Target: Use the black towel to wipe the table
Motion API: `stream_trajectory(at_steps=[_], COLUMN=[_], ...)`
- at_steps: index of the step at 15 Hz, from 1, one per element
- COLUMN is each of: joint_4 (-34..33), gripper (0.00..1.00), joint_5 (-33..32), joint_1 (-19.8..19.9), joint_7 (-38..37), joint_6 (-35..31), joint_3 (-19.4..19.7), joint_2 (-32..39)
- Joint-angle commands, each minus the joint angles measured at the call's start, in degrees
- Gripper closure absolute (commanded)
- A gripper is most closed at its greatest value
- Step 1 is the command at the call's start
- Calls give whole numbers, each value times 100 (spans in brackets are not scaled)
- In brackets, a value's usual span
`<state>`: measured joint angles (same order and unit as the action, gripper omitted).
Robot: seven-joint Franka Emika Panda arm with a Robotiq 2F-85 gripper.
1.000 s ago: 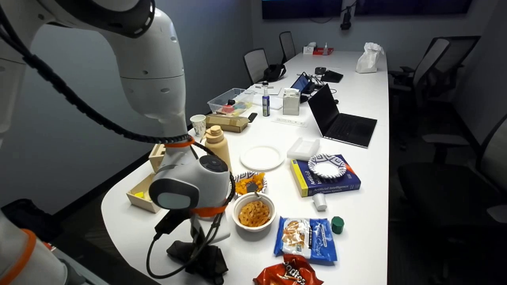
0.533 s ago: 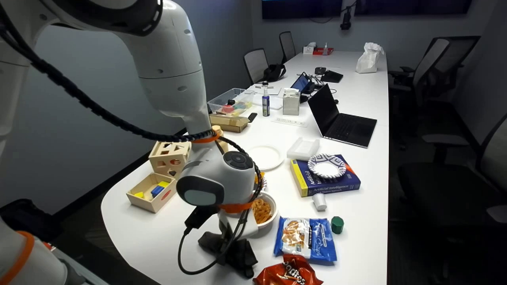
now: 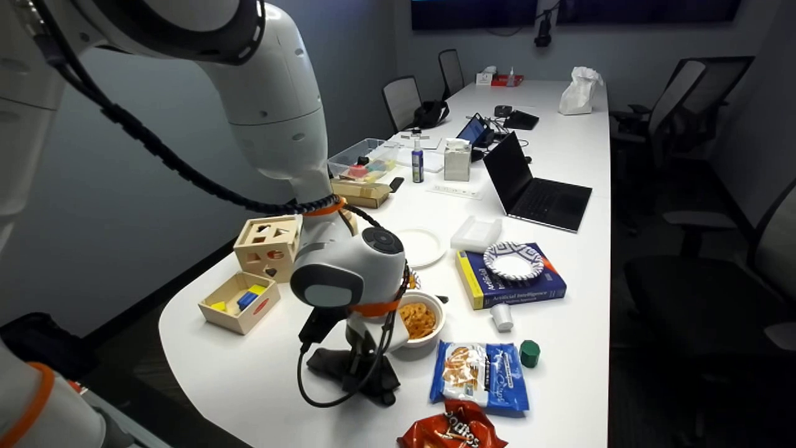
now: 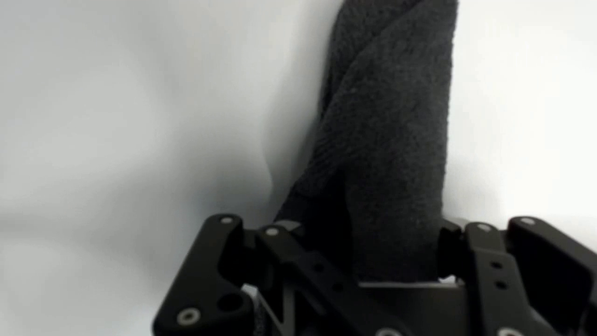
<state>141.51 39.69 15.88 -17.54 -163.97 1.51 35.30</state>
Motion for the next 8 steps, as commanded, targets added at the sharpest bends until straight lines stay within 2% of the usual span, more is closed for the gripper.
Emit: stream_trajectory(at_steps=[1,4,8], joint_4=[289,401,321], gripper=[95,95,95], joint_5=[-30,-96,-453], joint_1=[-116,-289,-656], joint_7=[283,430,428], joint_6=[264,442,1172], joint_3=[-98,-209,-237], joint_2=[-229,-354,-504])
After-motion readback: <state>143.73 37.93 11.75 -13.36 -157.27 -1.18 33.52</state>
